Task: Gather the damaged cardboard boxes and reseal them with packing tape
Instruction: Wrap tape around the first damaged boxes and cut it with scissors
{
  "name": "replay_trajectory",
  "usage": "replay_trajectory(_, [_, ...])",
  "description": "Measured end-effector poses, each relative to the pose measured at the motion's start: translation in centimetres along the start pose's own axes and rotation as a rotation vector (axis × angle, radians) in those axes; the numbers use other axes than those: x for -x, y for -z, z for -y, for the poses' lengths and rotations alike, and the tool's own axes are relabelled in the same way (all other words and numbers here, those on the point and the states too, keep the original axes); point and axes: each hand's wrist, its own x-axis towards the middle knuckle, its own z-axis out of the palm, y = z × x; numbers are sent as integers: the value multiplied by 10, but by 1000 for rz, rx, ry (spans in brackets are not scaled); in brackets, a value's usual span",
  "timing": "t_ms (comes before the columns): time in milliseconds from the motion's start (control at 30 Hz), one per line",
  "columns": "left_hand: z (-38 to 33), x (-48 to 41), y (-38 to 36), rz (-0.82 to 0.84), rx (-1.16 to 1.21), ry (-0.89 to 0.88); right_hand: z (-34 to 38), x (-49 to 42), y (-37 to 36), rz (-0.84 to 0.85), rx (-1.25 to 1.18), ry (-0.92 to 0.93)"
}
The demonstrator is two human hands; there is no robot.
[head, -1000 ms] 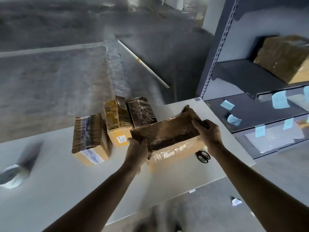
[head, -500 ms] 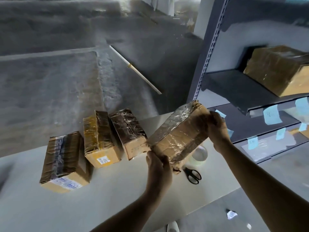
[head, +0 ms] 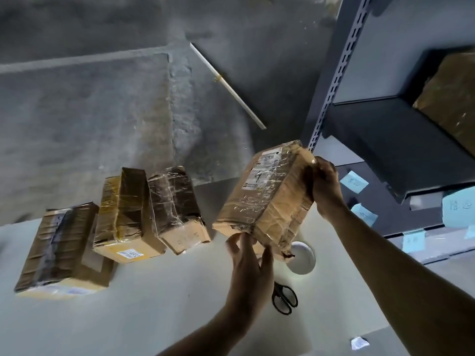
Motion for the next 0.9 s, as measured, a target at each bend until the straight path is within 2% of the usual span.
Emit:
replay_trajectory(100, [13, -12, -4, -5, -66, -25, -19, -18, -5, 54, 22, -28])
replay_trajectory(367, [25, -32, 9, -74, -290, -255, -22, -36, -19, 99, 102, -5])
replay_trajectory(633, [33, -48, 29, -197, -445, -323, 0, -12, -26, 70, 172, 19])
replay_trajectory(733, [28, -51, 31, -240, -440, -255, 3, 0, -26, 49, 181, -25])
replay_trajectory(800, [28, -57, 31, -194, -374, -277, 12, 8, -25, 59, 170, -72])
replay_trajectory(900, [38, -70, 30, 19, -308, -453, 14, 22, -29, 106, 216, -91])
